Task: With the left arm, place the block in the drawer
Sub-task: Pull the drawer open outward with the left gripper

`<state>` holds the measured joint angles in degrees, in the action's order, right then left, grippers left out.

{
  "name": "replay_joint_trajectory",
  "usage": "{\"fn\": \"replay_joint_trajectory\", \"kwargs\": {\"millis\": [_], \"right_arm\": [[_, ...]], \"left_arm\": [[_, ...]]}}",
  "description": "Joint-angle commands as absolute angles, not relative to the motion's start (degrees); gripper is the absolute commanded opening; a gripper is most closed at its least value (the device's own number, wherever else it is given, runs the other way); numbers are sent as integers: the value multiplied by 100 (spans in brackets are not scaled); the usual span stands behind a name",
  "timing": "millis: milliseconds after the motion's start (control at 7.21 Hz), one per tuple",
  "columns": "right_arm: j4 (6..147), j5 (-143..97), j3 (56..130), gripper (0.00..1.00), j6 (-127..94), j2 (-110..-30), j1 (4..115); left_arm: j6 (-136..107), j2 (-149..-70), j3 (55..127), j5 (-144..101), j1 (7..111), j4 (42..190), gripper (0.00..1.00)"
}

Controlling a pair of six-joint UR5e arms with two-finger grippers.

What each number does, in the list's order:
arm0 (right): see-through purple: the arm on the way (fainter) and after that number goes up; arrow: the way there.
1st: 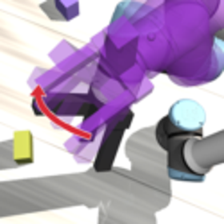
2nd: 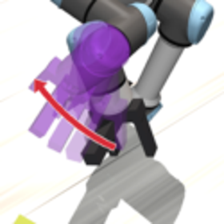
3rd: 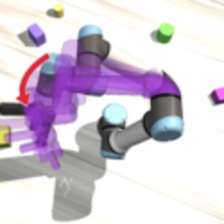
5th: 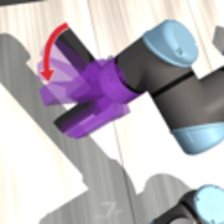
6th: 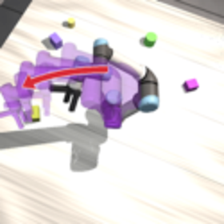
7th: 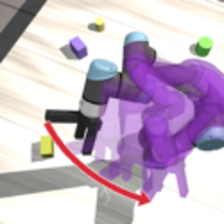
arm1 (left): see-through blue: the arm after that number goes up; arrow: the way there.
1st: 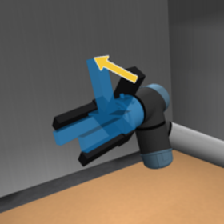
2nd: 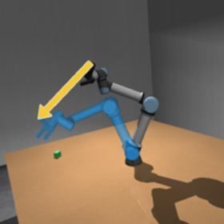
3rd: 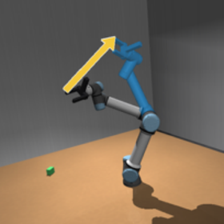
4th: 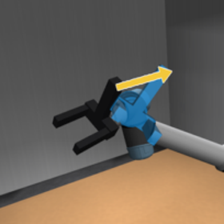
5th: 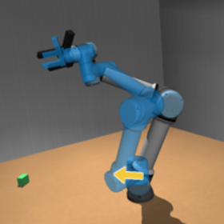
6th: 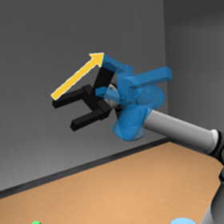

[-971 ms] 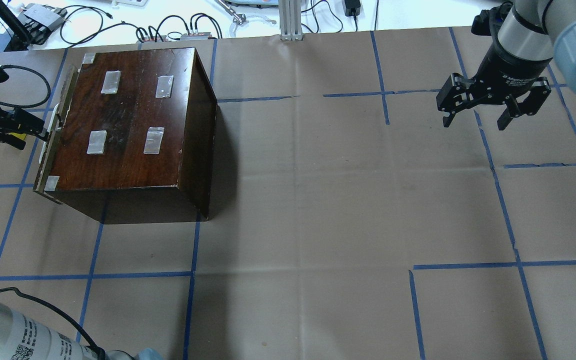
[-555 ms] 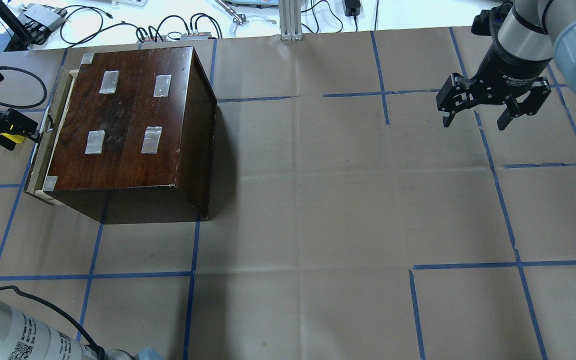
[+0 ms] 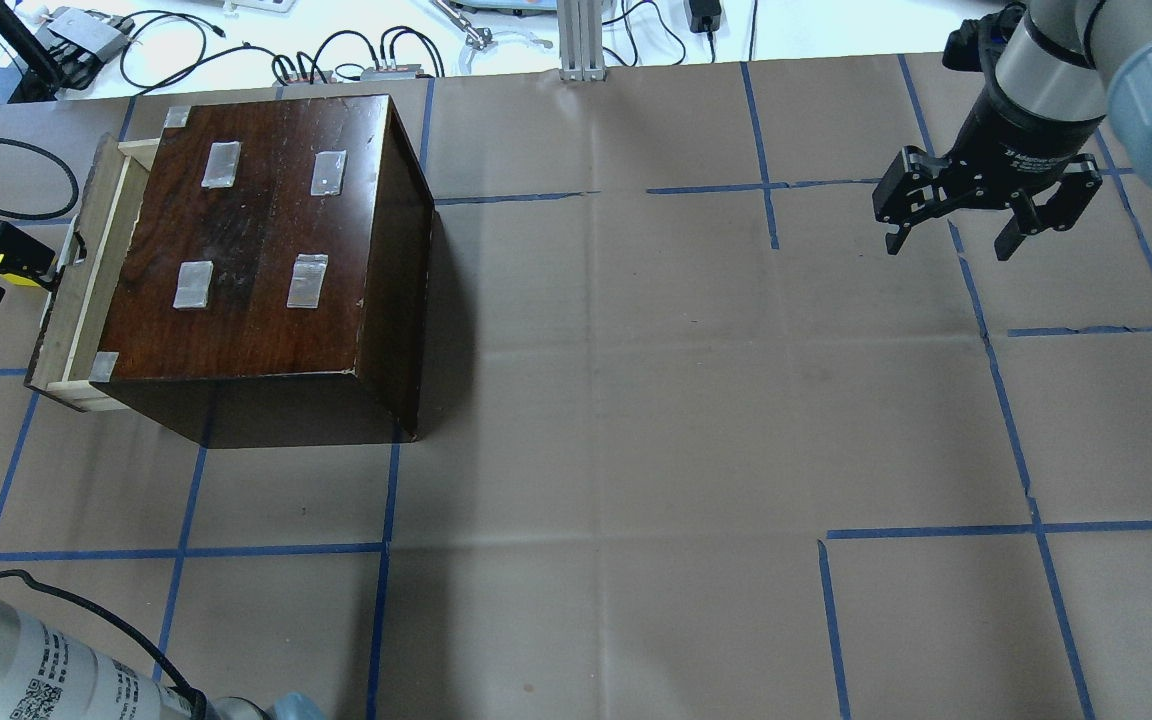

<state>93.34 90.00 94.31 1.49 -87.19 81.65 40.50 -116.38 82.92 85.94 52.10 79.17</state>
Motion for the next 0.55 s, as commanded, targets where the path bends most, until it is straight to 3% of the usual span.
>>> {"fn": "replay_joint_trajectory", "kwargs": {"millis": [0,416], "right_arm": [[9334,9000,9431,100,141,-8719,8165],[9334,9000,9422,100,149,-8719,8165]], "left_arm": [[4200,-11742,8157,8666,5142,7919,98],[4315,-11751,8025,8886,5098,7919,98]]}}
